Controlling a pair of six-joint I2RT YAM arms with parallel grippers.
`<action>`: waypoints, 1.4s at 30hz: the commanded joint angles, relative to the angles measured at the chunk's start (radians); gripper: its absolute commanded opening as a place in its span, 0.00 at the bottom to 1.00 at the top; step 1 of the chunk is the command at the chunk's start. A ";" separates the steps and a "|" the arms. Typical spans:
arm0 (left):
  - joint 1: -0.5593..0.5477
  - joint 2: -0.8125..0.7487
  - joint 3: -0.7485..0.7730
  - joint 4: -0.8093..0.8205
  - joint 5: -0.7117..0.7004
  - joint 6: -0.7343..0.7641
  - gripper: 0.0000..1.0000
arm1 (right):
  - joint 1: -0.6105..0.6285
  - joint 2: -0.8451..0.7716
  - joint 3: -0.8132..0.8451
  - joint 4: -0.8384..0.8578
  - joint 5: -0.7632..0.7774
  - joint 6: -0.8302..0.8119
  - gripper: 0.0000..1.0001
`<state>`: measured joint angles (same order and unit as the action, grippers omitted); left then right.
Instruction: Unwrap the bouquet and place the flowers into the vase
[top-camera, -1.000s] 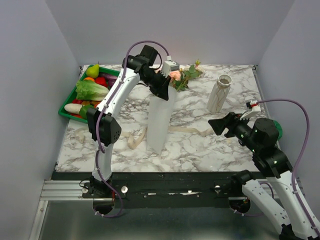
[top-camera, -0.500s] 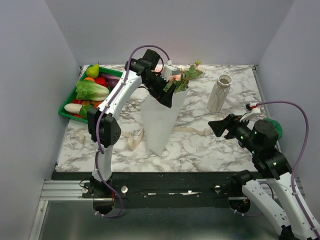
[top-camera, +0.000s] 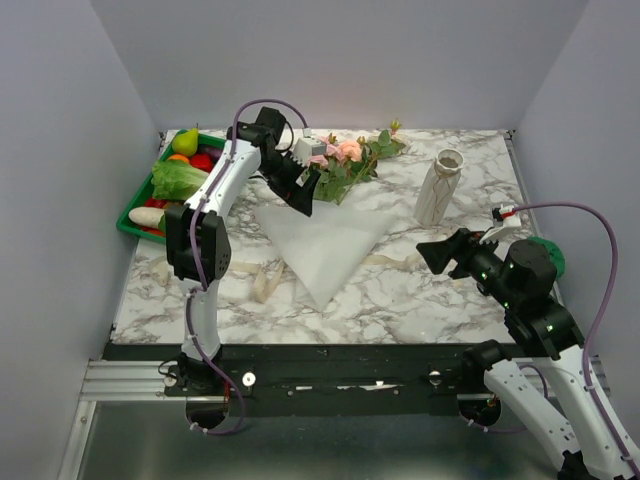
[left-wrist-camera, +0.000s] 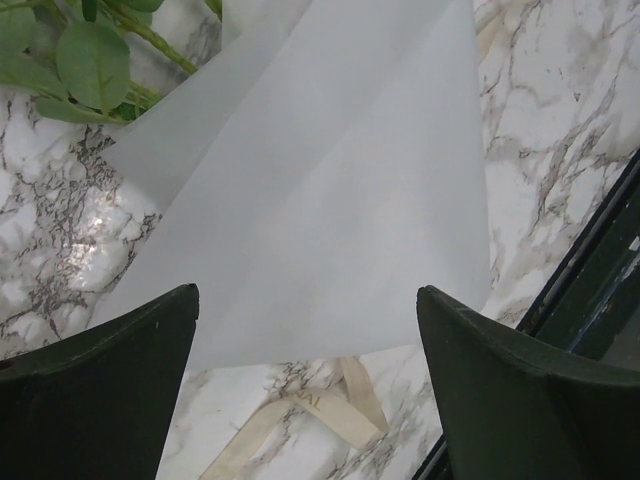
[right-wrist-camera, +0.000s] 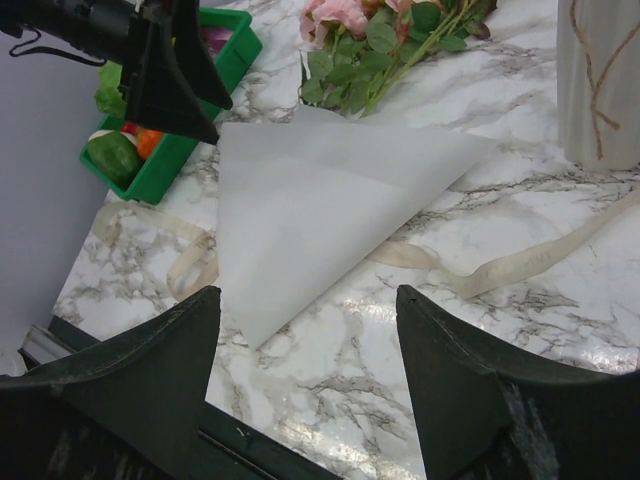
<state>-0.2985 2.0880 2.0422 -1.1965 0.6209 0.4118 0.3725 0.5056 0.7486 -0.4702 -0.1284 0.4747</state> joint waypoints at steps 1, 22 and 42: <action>0.012 0.021 -0.036 0.073 -0.009 0.048 0.99 | -0.001 -0.009 0.001 -0.027 -0.004 -0.002 0.79; 0.085 0.205 0.003 0.100 -0.059 0.048 0.93 | -0.001 -0.003 0.014 -0.027 -0.014 -0.005 0.78; 0.084 0.075 0.104 -0.162 0.075 0.117 0.25 | -0.001 0.004 0.035 -0.019 -0.023 0.001 0.78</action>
<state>-0.2115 2.2269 2.0640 -1.2762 0.6018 0.5316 0.3725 0.5102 0.7490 -0.4725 -0.1291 0.4747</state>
